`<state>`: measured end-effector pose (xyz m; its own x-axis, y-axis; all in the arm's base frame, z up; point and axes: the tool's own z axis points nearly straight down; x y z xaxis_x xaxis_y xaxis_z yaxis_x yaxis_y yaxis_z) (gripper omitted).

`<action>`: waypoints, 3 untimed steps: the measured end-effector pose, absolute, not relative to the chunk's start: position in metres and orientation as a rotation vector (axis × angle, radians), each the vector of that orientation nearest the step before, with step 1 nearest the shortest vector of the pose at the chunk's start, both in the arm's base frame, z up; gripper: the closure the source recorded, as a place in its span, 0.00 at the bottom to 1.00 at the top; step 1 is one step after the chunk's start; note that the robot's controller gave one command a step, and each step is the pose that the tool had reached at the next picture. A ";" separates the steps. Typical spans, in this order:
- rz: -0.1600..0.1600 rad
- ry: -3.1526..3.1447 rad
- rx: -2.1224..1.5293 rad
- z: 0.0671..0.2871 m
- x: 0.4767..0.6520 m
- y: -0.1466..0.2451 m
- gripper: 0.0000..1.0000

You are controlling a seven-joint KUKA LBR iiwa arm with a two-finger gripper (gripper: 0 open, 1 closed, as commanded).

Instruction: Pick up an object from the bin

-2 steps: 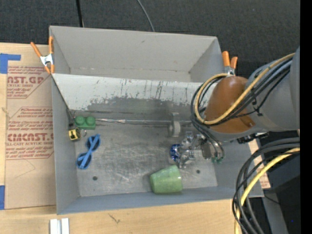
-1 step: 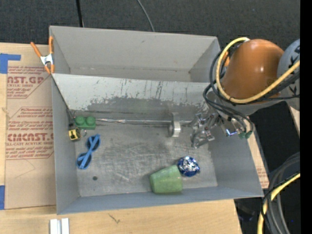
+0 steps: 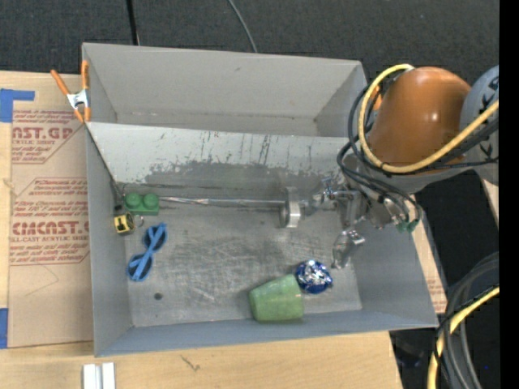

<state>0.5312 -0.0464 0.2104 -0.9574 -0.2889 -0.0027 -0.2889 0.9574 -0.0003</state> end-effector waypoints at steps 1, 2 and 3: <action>0.000 2.995 -0.918 0.071 0.515 -0.056 0.00; -0.002 2.996 -0.920 0.073 0.516 -0.057 1.00; -0.005 2.920 -1.136 0.196 0.512 -0.057 1.00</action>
Offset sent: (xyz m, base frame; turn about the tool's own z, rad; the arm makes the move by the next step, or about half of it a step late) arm -0.0183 -0.0119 -0.1404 -0.3025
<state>0.5117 -0.0570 0.1956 -0.7371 -0.6757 -0.0066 -0.6757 0.7371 -0.0059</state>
